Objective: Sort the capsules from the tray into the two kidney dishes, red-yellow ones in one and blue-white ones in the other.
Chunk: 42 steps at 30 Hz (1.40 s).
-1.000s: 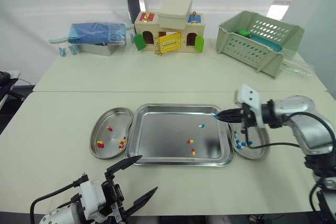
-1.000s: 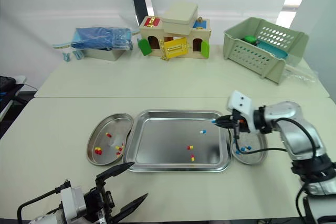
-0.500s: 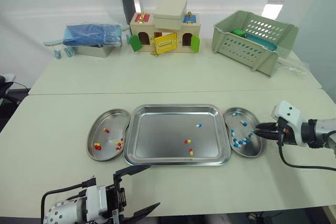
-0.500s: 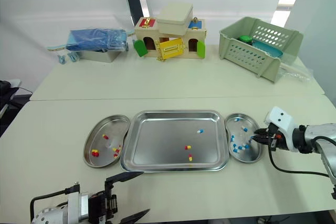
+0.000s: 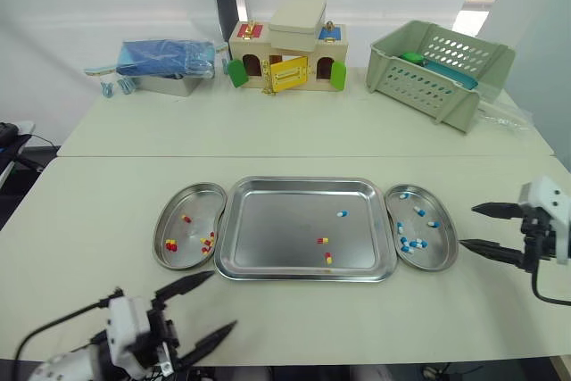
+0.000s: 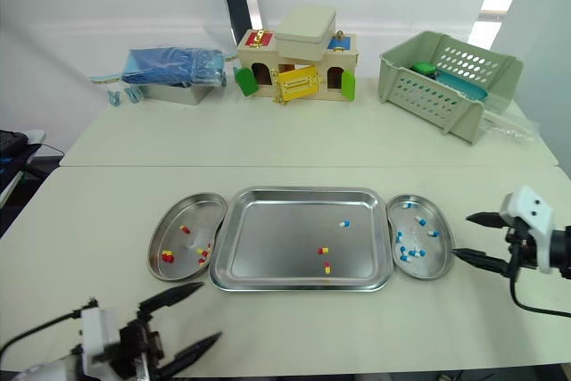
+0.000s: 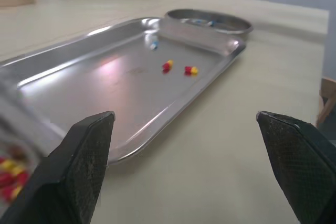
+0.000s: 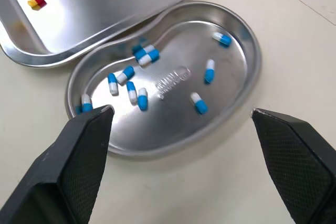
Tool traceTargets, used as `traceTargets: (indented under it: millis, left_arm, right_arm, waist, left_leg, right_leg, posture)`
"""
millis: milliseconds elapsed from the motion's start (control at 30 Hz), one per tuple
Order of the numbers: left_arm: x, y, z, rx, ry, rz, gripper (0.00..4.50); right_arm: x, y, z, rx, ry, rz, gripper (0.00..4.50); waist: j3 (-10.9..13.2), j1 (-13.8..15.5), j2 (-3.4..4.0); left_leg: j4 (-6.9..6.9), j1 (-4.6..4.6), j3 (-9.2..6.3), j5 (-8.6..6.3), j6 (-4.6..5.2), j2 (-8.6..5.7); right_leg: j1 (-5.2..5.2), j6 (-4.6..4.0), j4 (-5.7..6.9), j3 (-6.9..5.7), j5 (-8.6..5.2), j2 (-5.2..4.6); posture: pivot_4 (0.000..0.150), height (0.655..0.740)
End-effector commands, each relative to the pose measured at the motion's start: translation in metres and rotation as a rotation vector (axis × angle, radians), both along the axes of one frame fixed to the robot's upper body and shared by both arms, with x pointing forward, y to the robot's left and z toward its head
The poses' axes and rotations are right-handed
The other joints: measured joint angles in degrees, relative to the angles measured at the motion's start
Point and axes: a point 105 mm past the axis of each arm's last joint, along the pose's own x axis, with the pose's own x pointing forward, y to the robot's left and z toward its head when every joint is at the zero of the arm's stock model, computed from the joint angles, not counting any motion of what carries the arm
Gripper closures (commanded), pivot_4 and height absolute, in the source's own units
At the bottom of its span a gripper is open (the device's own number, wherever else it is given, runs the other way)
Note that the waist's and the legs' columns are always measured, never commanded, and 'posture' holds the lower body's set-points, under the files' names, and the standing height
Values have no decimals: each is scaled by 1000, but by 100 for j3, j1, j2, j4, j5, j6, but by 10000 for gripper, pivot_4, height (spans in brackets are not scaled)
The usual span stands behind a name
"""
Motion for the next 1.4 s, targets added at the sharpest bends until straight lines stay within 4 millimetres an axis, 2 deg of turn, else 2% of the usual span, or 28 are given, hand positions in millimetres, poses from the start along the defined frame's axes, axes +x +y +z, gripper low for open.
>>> traceTargets:
  millis: [33, 167, 300, 433, 600, 767, 933, 1033, 1200, 1300, 1400]
  left_arm:
    - [12, 47, 28, 50, 44, 169, 0]
    - [17, 113, 53, 166, 41, 342, 0]
    - [16, 156, 61, 260, 78, 429, 0]
    - [23, 178, 72, 323, 81, 468, 0]
    - [32, 183, 77, 337, 73, 464, 0]
    - [37, 171, 70, 330, 103, 408, 0]
    - [39, 168, 64, 344, 126, 385, 0]
    - [38, 158, 57, 368, 164, 326, 0]
    - [52, 114, 58, 380, 128, 163, 0]
    - [68, 80, 68, 363, 74, 50, 0]
    - [79, 35, 73, 315, 14, -116, 0]
  right_arm:
    - [-7, -12, 9, -1, -40, 21, 158]
    - [-18, -26, -4, -54, -22, 70, 158]
    - [-18, -33, -7, -56, -40, 79, 158]
    - [-18, -37, -11, -60, -35, 75, 158]
    - [-20, -37, -15, -63, -28, 75, 158]
    - [-21, -35, -17, -48, -37, 70, 158]
    - [-22, -36, -18, -31, -52, 61, 158]
    - [-24, -25, -16, 3, -79, 83, 158]
    - [-57, 24, -21, 108, -72, 202, 158]
    - [-77, 61, -28, 213, -95, 246, 158]
    - [-97, 94, -34, 273, -109, 298, 158]
  waist:
    - [1, -2, -1]
    - [1, -13, 1]
    - [2, -65, 5]
    - [3, -114, 6]
    - [4, -127, 8]
    - [5, -138, 8]
    - [5, -138, 9]
    - [5, -137, 9]
    - [4, -44, 7]
    - [1, 9, 2]
    - [-1, 26, 4]
  left_leg:
    - [0, 0, -1, 0, 0, 0]
    - [-2, -1, 0, 0, 0, 2]
    - [-4, 0, 4, 0, 0, 1]
    - [-7, 1, 4, 0, 0, 2]
    - [-7, 0, 4, 0, -1, 2]
    - [-7, -1, 4, 0, -1, 4]
    - [-6, -1, 4, 0, -1, 4]
    - [-7, -2, 4, 0, -1, 4]
    - [-7, -8, -4, 0, -2, 6]
    - [-1, -8, -4, 1, -3, 6]
    - [2, -6, -5, 1, -4, 4]
  right_leg:
    - [0, 0, 1, -1, 0, 0]
    - [-2, 0, -2, -3, 0, 2]
    - [-4, 0, -2, 0, 0, 2]
    - [-5, -1, -1, -1, 0, 4]
    - [-6, 0, -1, -1, 0, 3]
    - [-8, 0, 0, -1, 0, 3]
    - [-8, 0, 1, 0, 0, 3]
    - [-8, 0, 1, 0, 0, 3]
    - [-7, 0, -2, -8, -1, 4]
    - [-3, 1, 4, -7, 0, 4]
    - [2, 3, 5, -6, 1, 3]
  posture:
    - [1500, 7400]
    - [1500, 7400]
    - [1500, 7400]
    - [1500, 7400]
    - [1500, 7400]
    - [1500, 7400]
    - [1500, 7400]
    - [1500, 7400]
    - [1500, 7400]
    - [1500, 7400]
    - [1500, 7400]
